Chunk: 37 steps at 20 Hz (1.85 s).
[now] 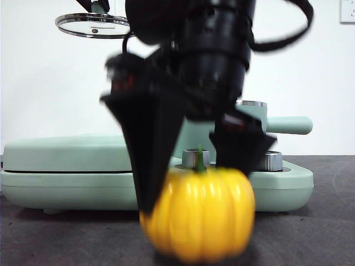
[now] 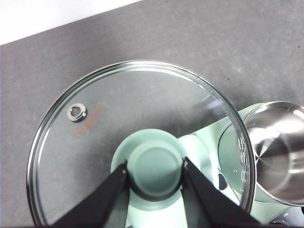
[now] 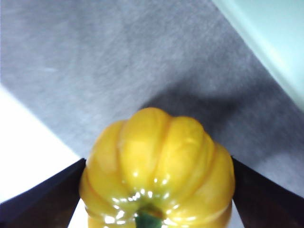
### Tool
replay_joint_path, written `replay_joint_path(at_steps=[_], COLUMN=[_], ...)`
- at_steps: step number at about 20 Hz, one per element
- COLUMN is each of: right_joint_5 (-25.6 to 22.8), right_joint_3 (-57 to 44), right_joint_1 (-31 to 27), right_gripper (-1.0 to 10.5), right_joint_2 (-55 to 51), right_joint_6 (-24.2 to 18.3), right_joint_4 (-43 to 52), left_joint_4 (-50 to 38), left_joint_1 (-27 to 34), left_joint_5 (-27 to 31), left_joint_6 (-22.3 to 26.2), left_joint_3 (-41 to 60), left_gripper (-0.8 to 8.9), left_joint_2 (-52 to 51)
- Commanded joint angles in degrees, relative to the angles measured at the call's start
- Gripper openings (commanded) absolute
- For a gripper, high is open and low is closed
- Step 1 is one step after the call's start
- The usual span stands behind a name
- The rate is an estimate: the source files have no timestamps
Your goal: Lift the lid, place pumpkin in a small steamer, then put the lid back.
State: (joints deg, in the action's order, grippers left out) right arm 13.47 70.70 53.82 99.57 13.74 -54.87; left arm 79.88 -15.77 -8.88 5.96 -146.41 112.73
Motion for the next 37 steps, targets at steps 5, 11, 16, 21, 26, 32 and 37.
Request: replay_joint_path(at_steps=[5, 11, 16, 21, 26, 32, 37], right_joint_5=[0.00, -0.02, -0.04, -4.42, -5.68, -6.47, -6.47], right_joint_3=[22.49, 46.25, 58.18, 58.31, 58.29, 58.29, 58.29], right_joint_1=[-7.93, -20.04, -25.64, -26.03, -25.40, -24.74, -24.63], right_gripper=[4.1, 4.1, 4.1, 4.1, 4.1, 4.5, 5.6], right_joint_2=[1.16, 7.52, 18.97, 26.77, 30.40, 31.19, 31.19], right_joint_6=[-2.62, -5.60, -6.93, -7.04, -7.17, -8.02, -8.00], right_joint_4=[-13.79, -19.87, -23.78, -24.26, -24.76, -26.08, -26.18], left_joint_4=[-1.66, -1.86, -2.34, -2.38, -2.62, -2.75, -2.75], left_joint_1=[1.42, 1.51, 1.57, 1.57, 1.57, 1.75, 1.90], left_joint_5=[-0.17, -0.17, -0.17, -0.17, -0.17, -0.17, -0.17], left_joint_6=[-0.46, -0.44, -0.44, -0.63, -0.63, -0.63, -0.63], left_joint_3=[-1.03, 2.25, 3.61, 3.65, 3.67, 3.67, 3.67], left_gripper=[0.09, 0.09, 0.09, 0.09, 0.09, 0.09, 0.08], left_joint_2=[-0.31, -0.31, -0.31, -0.31, -0.31, -0.31, -0.31])
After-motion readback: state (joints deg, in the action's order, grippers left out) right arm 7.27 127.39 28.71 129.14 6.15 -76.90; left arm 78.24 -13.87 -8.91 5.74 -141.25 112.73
